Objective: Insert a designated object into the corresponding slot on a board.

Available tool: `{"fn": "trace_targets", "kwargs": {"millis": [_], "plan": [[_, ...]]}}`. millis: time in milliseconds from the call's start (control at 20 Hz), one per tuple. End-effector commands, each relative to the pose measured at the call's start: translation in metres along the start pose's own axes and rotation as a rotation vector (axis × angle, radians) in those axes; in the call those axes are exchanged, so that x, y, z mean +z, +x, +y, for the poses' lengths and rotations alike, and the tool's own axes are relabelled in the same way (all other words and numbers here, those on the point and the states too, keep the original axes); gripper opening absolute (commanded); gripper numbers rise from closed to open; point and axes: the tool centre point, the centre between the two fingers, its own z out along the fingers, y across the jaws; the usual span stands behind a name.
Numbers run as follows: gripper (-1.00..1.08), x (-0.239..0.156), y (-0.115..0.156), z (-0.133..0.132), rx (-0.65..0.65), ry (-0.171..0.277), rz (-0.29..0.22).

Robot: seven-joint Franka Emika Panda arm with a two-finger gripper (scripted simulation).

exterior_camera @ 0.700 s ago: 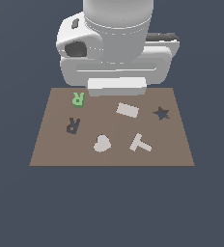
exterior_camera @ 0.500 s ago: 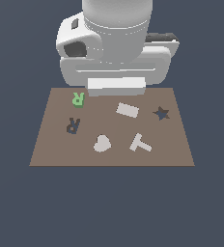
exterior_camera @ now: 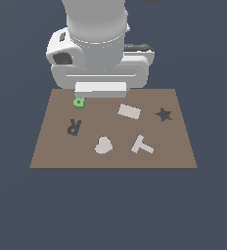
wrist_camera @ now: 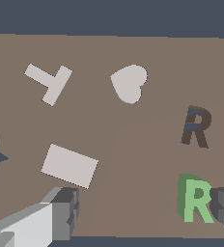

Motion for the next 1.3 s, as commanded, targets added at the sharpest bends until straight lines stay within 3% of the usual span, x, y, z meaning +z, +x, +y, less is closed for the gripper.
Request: {"fn": "trace_targets", "kwargs": {"millis": [0, 600, 1250], "plan": [[1.0, 0.014, -0.01, 0.016, 0.01, 0.0, 0.001], [1.0, 0.078, -0.053, 0.088, 0.048, 0.001, 0.009], [1.0, 0.093, -0.058, 0.099, 0.055, 0.002, 0.01]]}}
